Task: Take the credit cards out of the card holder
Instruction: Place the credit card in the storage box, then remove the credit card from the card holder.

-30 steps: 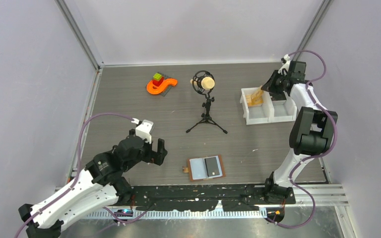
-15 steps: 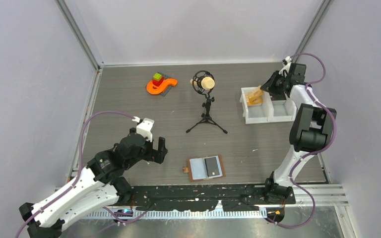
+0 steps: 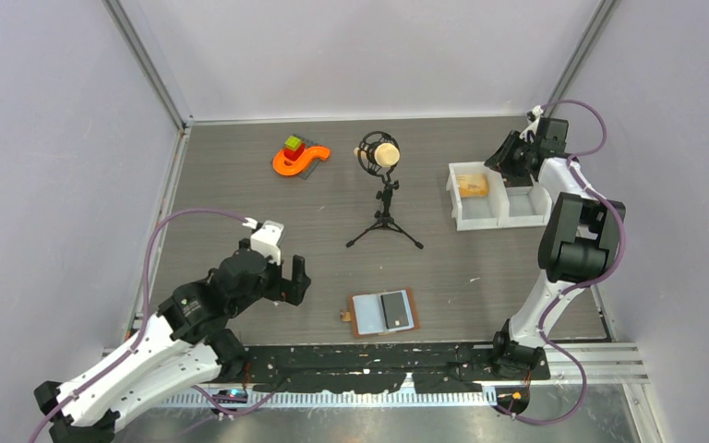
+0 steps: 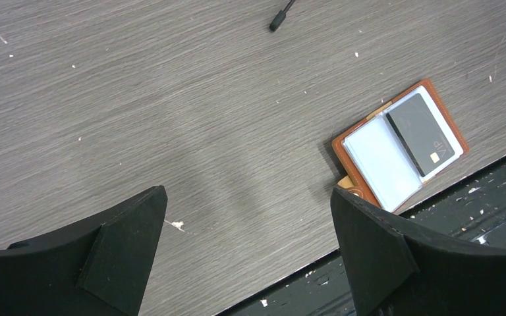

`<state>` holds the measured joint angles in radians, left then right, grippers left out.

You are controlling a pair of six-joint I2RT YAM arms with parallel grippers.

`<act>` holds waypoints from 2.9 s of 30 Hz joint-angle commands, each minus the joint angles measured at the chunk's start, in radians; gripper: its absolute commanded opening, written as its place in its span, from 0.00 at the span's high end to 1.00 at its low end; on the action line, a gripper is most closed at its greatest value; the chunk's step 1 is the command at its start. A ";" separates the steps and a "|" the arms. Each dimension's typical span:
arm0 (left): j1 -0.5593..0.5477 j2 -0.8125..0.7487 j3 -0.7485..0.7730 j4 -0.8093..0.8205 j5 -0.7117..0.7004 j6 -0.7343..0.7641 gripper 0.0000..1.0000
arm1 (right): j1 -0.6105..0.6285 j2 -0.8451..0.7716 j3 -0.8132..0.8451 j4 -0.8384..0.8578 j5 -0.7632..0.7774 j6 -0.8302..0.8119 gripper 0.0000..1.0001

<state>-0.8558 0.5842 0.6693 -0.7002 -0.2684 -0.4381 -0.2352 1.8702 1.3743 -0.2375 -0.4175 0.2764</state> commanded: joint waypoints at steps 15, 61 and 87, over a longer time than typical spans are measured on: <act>0.004 -0.144 0.001 -0.050 0.038 -0.047 0.00 | 0.072 -0.235 -0.209 -0.060 0.177 0.049 0.85; 0.006 -0.071 0.043 -0.049 -0.017 -0.030 0.00 | 0.124 -0.076 -0.223 0.110 0.255 0.052 0.87; 0.006 -0.148 0.015 -0.100 -0.008 -0.084 0.00 | 0.154 -0.112 -0.218 0.075 0.263 0.059 0.87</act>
<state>-0.8551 0.4469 0.6712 -0.7872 -0.2680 -0.5003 -0.0841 1.8164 1.1404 -0.1574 -0.1692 0.3355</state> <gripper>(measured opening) 0.995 0.127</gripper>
